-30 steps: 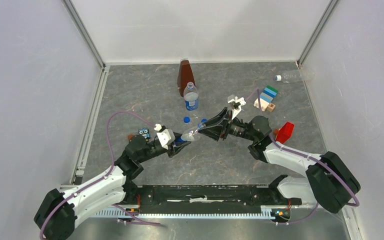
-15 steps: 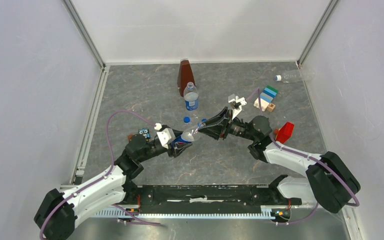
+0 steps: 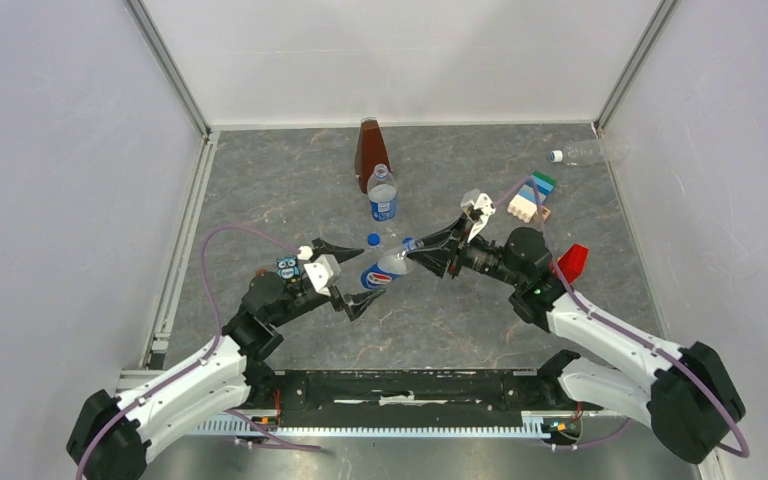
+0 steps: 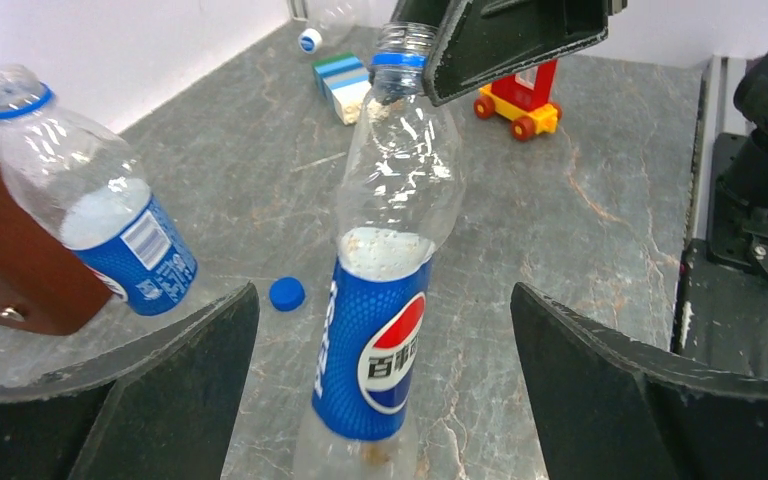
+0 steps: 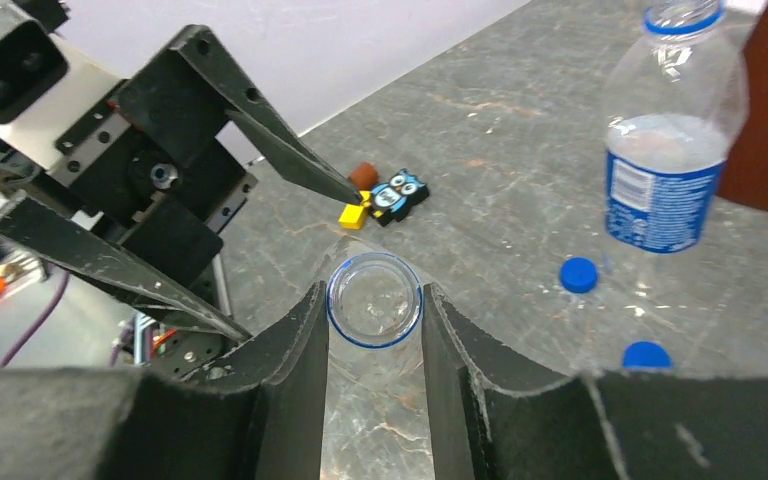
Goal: Unscrew the bottle caps
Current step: Place the plastic bottle at the center of the board.
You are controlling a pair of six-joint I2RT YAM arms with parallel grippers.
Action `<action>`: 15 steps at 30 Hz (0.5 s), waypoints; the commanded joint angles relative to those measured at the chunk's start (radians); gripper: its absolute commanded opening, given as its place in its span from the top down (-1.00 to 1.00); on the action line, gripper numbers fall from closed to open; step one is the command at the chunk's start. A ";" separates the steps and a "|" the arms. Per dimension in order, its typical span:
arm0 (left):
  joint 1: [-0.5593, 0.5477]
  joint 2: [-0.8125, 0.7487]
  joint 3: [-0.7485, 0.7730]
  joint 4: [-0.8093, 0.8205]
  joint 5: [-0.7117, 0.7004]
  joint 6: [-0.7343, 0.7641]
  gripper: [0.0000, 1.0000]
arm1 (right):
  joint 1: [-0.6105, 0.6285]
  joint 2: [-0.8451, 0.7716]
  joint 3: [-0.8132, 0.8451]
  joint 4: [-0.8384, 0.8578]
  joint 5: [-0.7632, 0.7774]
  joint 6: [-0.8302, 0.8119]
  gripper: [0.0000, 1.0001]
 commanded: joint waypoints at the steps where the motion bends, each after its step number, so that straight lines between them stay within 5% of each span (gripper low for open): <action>1: 0.002 -0.059 -0.010 0.025 -0.079 -0.044 -1.00 | 0.004 -0.096 0.078 -0.211 0.148 -0.137 0.91; 7: 0.002 -0.099 -0.024 0.010 -0.165 -0.067 -1.00 | 0.004 -0.168 0.150 -0.445 0.457 -0.236 0.90; 15: 0.002 -0.083 -0.035 0.027 -0.190 -0.073 -1.00 | 0.001 -0.060 0.290 -0.552 0.654 -0.311 0.88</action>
